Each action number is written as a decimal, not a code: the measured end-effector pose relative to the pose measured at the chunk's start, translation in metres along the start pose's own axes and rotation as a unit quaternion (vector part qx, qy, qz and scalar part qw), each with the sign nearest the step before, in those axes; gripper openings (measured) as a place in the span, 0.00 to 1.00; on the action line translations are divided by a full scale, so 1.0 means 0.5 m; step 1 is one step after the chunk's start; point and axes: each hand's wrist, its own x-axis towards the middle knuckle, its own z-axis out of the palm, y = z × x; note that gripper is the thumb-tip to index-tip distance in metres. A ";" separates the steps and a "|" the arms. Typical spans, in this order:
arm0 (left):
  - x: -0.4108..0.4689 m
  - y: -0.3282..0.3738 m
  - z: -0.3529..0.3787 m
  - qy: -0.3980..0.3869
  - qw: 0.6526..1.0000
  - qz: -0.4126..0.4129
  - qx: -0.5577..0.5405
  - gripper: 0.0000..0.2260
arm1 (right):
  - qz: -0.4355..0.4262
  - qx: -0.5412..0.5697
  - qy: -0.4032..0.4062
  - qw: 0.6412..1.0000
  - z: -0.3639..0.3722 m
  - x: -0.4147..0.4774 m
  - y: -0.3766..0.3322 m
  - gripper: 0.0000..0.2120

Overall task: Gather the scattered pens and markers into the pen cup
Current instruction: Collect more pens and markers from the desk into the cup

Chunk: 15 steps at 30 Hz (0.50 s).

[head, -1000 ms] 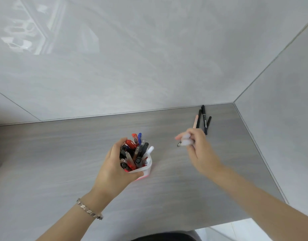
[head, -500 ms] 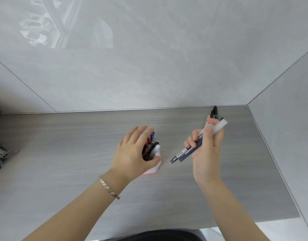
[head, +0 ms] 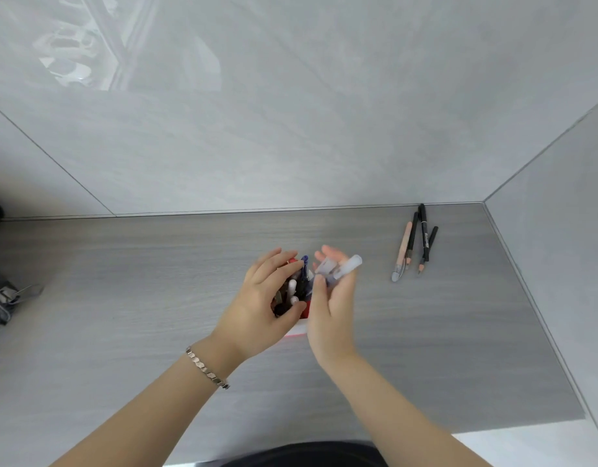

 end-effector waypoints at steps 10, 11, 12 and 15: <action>-0.017 -0.010 -0.011 -0.035 0.999 -0.011 0.028 0.34 | -0.181 -0.193 -0.040 0.964 -0.046 0.015 0.004 0.27; -0.017 -0.011 -0.011 -0.034 0.999 -0.008 0.035 0.36 | -0.181 -0.213 -0.048 0.959 -0.044 0.015 0.008 0.21; -0.016 -0.012 -0.010 -0.034 0.998 -0.006 0.044 0.37 | -0.177 -0.230 -0.052 0.956 -0.043 0.014 0.011 0.17; -0.017 -0.014 -0.012 -0.048 0.997 -0.015 0.059 0.41 | -0.174 -0.287 -0.052 0.941 -0.051 0.013 0.020 0.15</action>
